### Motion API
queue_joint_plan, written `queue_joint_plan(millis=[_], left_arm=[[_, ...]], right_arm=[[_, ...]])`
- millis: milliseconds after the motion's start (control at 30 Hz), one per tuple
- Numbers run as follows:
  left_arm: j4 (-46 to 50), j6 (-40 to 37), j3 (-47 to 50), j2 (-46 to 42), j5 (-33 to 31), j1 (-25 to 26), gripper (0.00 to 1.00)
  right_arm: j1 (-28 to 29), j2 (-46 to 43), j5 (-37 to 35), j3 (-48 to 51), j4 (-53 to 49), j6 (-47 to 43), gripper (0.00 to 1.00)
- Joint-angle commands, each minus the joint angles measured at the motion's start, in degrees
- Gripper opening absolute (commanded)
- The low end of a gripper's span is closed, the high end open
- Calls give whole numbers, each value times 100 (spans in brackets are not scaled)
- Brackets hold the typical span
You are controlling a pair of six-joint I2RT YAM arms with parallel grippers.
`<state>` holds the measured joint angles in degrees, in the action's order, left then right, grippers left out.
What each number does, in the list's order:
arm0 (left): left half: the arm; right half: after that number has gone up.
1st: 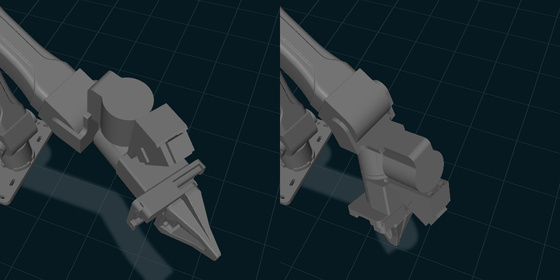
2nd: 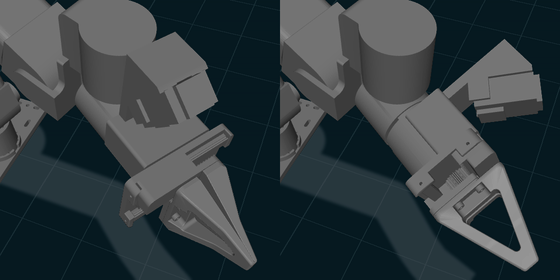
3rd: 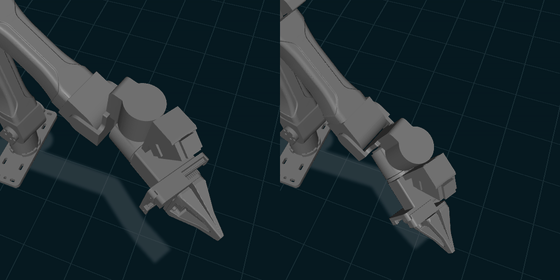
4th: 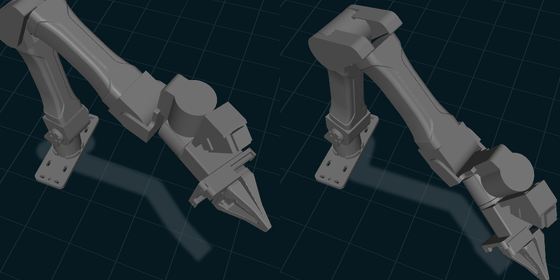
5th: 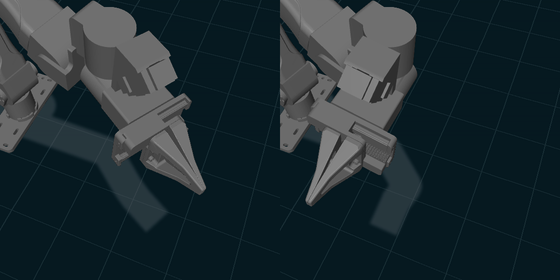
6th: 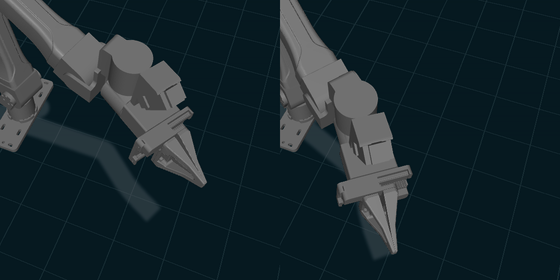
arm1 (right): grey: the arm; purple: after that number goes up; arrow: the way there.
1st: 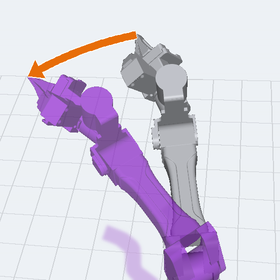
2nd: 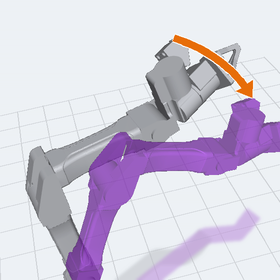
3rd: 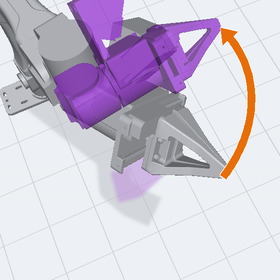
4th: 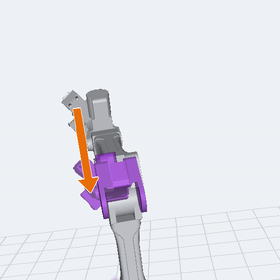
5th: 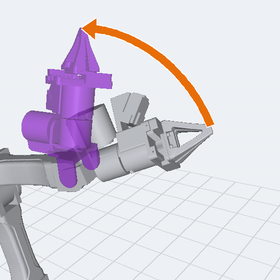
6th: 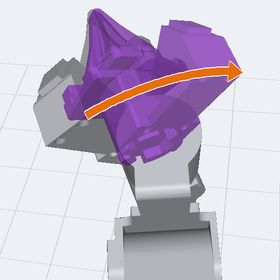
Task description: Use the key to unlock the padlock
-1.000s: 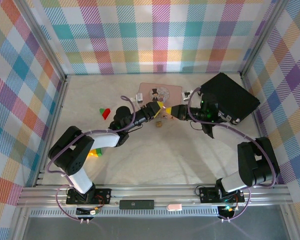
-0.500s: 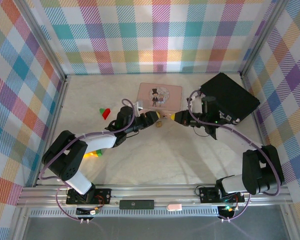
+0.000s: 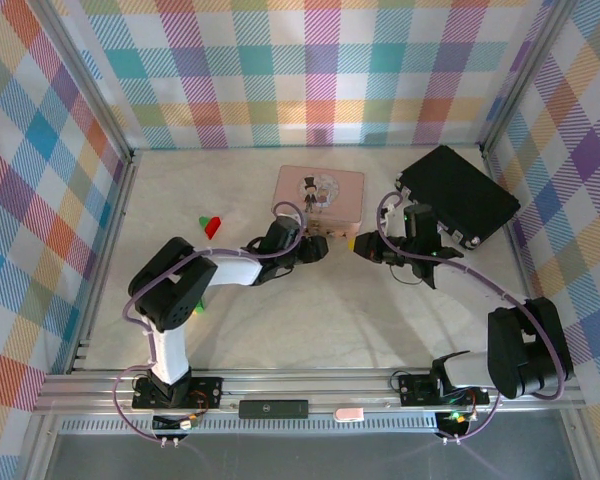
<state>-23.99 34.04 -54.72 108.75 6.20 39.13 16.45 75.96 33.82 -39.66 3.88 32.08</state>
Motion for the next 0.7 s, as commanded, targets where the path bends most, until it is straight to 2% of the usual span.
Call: queue_joint_plan(millis=[0, 300, 500, 667], left_arm=[[76, -263, -226, 249, -424, 52, 54], [-20, -244, -471, 735, -461, 77, 53], [-100, -230, -478, 896, -401, 72, 46], [-173, -136, -438, 945, -310, 77, 35]], right_arm=[[-28, -168, 77, 99, 209, -105, 0], [-34, -35, 179, 168, 530, 163, 0], [-36, -93, 112, 309, 754, 369, 0], [-33, -134, 45, 384, 782, 382, 0]])
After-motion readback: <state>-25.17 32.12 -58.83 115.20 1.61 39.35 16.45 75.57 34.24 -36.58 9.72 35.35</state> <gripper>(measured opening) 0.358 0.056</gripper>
